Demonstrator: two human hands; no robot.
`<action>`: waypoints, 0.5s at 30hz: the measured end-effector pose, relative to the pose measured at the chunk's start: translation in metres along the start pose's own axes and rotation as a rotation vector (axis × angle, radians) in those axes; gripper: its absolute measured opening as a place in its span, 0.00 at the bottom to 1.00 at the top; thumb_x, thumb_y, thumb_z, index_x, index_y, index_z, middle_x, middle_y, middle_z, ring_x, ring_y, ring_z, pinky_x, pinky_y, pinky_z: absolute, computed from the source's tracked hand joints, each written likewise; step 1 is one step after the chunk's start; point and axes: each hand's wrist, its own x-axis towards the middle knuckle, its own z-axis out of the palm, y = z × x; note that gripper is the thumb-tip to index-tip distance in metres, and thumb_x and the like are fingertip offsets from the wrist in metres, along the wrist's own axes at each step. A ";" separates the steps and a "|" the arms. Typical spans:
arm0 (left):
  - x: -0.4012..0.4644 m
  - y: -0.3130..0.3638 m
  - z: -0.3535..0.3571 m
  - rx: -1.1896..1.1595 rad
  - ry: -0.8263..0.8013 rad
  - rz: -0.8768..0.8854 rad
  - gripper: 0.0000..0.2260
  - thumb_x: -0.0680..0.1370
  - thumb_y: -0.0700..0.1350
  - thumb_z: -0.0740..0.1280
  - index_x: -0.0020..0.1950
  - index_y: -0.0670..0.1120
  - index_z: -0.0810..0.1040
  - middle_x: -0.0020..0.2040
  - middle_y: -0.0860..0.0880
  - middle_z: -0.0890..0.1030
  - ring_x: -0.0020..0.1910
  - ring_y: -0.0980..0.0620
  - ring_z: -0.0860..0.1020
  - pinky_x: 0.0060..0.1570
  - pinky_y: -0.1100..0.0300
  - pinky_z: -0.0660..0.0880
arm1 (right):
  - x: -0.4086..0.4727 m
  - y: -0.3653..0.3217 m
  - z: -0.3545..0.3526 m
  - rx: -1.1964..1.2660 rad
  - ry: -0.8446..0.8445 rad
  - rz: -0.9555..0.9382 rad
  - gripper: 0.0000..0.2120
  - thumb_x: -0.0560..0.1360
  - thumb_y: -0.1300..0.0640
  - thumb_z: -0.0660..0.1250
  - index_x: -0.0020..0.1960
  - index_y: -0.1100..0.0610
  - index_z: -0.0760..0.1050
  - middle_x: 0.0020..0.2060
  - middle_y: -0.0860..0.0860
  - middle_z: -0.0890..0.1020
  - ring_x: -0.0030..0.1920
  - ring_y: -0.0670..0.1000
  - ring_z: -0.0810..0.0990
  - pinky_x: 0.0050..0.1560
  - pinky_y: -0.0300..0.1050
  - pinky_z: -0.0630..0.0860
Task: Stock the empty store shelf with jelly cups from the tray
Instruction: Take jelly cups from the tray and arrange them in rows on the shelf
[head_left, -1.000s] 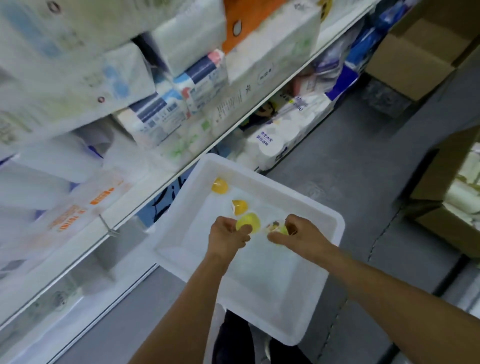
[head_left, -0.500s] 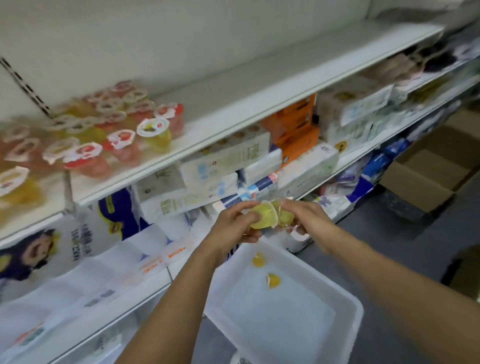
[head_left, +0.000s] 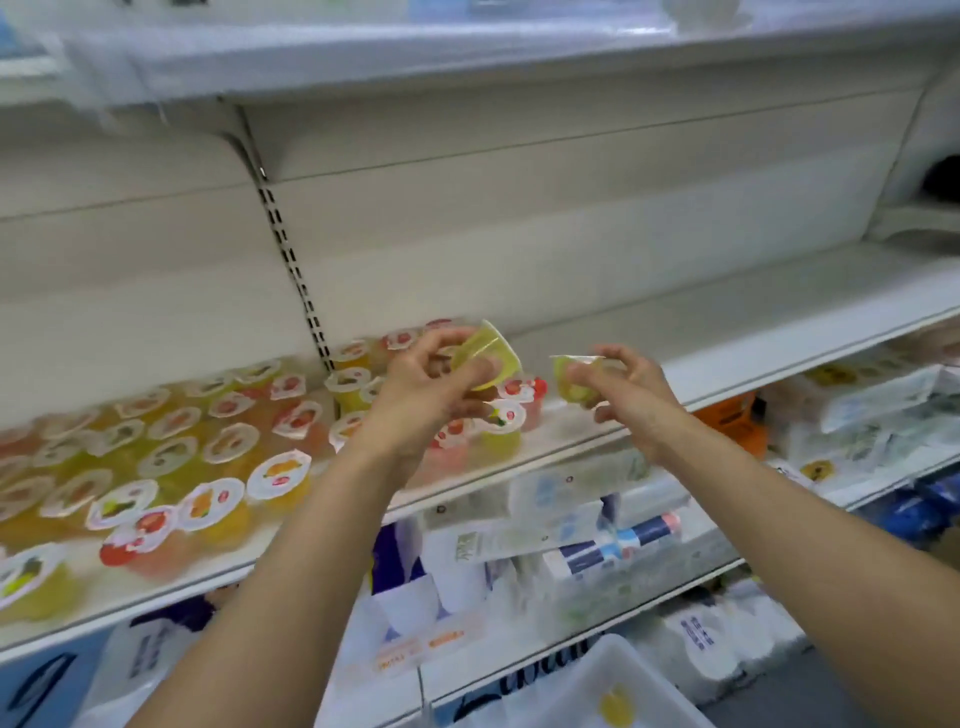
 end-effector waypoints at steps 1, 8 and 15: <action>0.010 0.003 -0.012 0.005 0.040 -0.005 0.15 0.74 0.38 0.72 0.59 0.44 0.76 0.53 0.40 0.82 0.44 0.41 0.84 0.46 0.51 0.81 | 0.014 -0.005 0.008 -0.061 0.025 -0.034 0.20 0.70 0.56 0.75 0.59 0.53 0.73 0.44 0.53 0.81 0.35 0.50 0.77 0.33 0.40 0.71; 0.067 0.000 -0.060 0.044 0.198 -0.074 0.22 0.71 0.37 0.75 0.62 0.42 0.70 0.55 0.39 0.80 0.44 0.44 0.84 0.44 0.52 0.82 | 0.119 0.000 0.048 -0.468 0.021 -0.035 0.26 0.64 0.58 0.78 0.59 0.57 0.73 0.53 0.57 0.80 0.47 0.56 0.81 0.51 0.53 0.80; 0.093 -0.014 -0.066 0.225 0.164 -0.082 0.20 0.72 0.47 0.75 0.62 0.57 0.74 0.51 0.48 0.81 0.46 0.48 0.82 0.45 0.56 0.80 | 0.156 0.013 0.079 -0.682 -0.084 -0.097 0.29 0.66 0.59 0.77 0.63 0.61 0.70 0.59 0.56 0.76 0.57 0.55 0.75 0.49 0.41 0.69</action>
